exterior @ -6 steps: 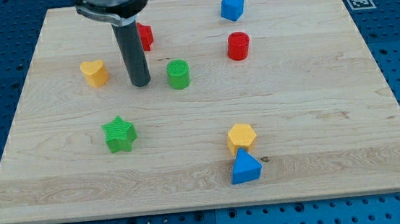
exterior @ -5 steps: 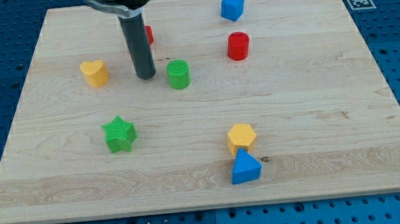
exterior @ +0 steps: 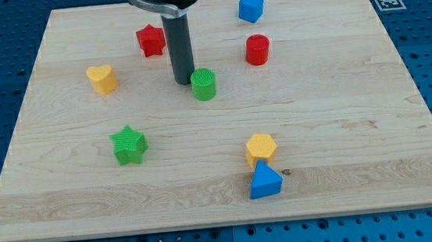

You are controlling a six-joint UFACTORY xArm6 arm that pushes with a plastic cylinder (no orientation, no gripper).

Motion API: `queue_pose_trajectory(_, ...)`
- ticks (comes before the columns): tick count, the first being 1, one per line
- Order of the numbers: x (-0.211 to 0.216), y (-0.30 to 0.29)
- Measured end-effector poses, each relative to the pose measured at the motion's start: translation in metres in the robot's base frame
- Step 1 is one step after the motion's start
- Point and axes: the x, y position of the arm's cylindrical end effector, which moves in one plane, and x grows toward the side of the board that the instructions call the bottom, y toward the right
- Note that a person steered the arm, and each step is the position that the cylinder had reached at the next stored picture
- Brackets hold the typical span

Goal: Place the green circle at the bottom left of the red circle

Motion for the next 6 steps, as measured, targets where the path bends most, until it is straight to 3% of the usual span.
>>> queue_pose_trajectory(6,0.004,0.040)
